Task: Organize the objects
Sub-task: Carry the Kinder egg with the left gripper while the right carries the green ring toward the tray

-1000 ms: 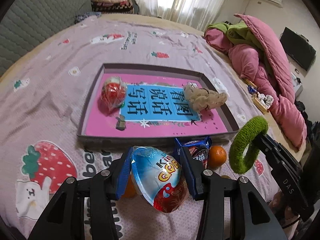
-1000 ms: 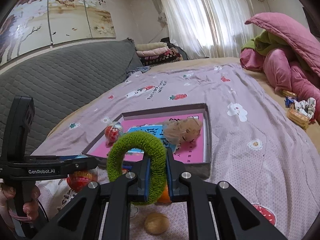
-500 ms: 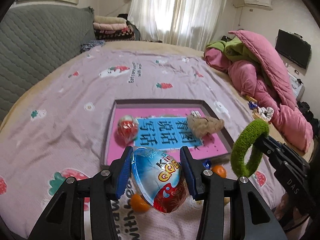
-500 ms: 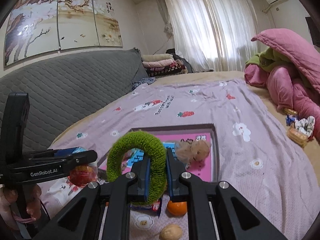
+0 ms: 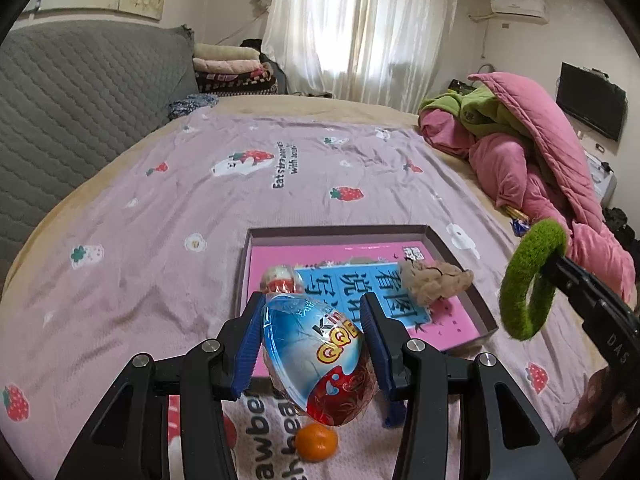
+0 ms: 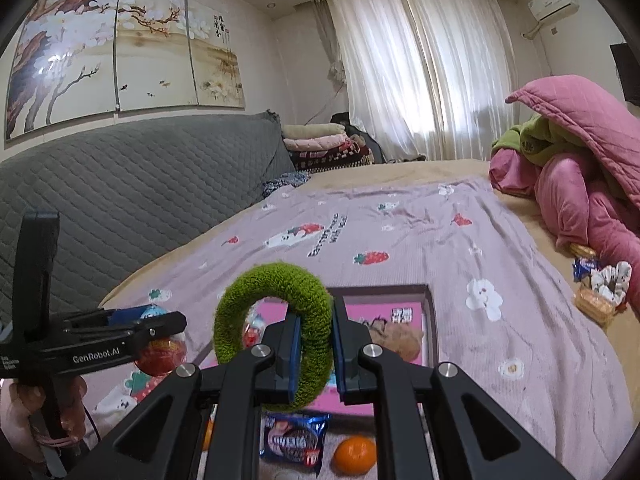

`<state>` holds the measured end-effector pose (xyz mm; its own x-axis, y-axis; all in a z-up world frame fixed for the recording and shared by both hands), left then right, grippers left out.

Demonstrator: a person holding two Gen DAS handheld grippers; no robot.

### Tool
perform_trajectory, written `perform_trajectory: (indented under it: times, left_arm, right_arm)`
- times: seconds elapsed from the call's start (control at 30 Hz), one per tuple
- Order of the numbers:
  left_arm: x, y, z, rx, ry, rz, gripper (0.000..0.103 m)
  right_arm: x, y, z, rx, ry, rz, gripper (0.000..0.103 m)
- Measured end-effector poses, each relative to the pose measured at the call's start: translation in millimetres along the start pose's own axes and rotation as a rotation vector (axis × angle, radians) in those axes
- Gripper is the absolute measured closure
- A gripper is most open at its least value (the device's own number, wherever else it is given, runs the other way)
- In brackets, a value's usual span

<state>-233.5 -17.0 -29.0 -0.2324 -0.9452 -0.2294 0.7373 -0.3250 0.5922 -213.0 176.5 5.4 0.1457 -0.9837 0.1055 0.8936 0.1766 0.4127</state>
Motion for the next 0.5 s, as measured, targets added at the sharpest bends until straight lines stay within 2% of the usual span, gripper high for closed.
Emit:
perform_trajectory:
  times: [0.5]
  left_arm:
    - [-2.8,-18.4,39.6,-0.035,-0.058,0.013,0.054]
  right_arm:
    - [8.9,-11.0,34.0,-0.055,0.013,0.017,0.089]
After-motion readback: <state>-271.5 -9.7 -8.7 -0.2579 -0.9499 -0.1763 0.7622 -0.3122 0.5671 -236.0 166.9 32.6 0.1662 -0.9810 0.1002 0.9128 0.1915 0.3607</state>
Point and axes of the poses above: each gripper's, at about its wrist camera, not at the fingertips, and y roughly against the way its jaws point, x to its left, z to its top, the point moved 10 cm from there along -y, roughly the way its jaws point, and after that the axes turned 12 degrees about -z, right-handed, at the moved point
